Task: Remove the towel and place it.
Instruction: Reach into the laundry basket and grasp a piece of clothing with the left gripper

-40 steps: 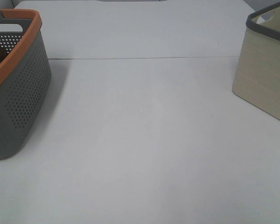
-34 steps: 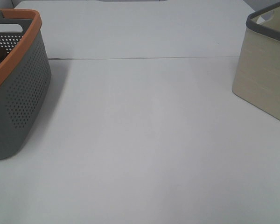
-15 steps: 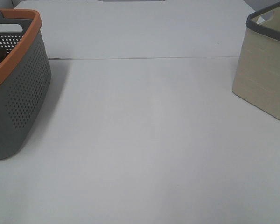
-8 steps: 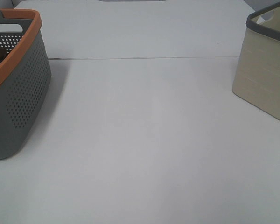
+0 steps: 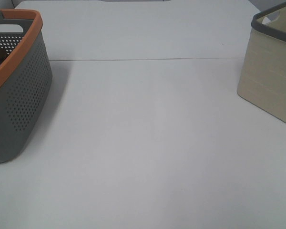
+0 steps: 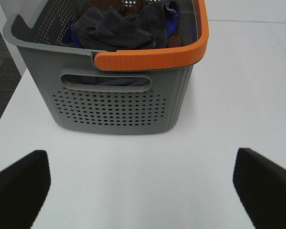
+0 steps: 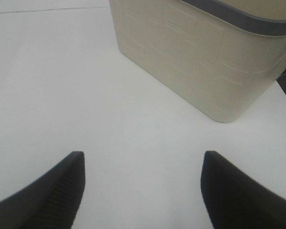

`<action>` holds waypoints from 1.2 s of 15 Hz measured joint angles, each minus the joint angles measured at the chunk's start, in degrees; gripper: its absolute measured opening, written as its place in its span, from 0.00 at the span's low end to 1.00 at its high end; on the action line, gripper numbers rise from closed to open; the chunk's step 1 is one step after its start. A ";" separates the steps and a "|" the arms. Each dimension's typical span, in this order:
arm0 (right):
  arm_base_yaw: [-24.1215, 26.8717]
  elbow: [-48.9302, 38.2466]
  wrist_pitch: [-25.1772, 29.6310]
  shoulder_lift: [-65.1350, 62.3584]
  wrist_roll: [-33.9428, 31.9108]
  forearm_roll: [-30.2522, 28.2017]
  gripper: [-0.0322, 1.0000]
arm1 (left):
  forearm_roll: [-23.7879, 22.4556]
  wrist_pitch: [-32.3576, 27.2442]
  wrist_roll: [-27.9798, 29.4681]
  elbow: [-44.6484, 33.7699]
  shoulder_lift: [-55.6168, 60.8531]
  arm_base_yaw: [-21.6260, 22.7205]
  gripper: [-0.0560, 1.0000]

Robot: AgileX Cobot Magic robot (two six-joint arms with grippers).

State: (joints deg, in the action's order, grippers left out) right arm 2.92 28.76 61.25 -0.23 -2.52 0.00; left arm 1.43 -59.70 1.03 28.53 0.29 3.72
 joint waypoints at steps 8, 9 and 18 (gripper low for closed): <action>0.00 0.00 0.00 0.00 0.00 0.00 0.63 | -0.69 0.00 -1.03 0.00 0.00 0.00 0.98; 0.00 0.00 0.00 0.00 0.00 0.00 0.63 | -0.69 -0.11 -2.06 0.00 0.00 0.00 0.98; 0.00 0.00 0.00 0.00 0.00 0.00 0.63 | 5.67 -6.47 -22.17 24.98 -39.59 0.00 0.98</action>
State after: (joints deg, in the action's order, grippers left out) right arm 2.92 28.76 61.25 -0.23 -2.52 0.00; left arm 7.10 -66.18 -21.14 53.51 -39.30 3.72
